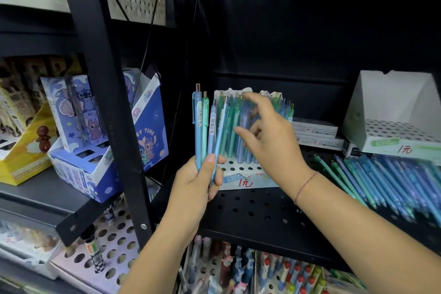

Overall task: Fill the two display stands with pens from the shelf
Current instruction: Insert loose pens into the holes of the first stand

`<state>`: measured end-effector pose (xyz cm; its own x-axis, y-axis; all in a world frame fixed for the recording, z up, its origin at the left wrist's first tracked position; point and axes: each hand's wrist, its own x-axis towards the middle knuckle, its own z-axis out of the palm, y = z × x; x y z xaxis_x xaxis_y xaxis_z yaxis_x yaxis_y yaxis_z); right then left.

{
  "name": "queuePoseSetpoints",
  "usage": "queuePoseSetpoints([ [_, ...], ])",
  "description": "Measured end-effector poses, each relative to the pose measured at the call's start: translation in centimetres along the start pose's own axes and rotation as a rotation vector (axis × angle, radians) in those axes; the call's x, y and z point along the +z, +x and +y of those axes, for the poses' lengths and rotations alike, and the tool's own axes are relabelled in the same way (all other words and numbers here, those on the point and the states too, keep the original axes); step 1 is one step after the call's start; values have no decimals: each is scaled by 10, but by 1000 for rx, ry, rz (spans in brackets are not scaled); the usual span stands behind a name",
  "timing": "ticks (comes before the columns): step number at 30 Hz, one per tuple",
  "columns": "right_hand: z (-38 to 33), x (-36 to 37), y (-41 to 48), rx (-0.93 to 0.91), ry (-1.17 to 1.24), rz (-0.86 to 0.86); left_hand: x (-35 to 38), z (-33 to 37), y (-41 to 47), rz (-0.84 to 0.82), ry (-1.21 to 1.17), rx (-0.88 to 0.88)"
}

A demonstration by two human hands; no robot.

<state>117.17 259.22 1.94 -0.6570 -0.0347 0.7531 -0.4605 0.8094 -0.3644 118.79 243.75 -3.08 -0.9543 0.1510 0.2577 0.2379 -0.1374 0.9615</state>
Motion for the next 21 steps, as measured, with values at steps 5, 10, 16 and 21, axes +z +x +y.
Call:
queuePoseSetpoints([
  [5, 6, -2, 1, -82, -63, 165, -1, -1, -1, 4, -3, 6],
  [10, 6, -3, 0, -26, -7, 175, -1, -3, -1, -26, 8, -2],
  [16, -9, -6, -3, 158, 488, 66, -2, -1, -3, -70, 18, 7],
  [21, -13, -2, -4, 264, 718, -74, -2, 0, -4, -125, 45, 21],
])
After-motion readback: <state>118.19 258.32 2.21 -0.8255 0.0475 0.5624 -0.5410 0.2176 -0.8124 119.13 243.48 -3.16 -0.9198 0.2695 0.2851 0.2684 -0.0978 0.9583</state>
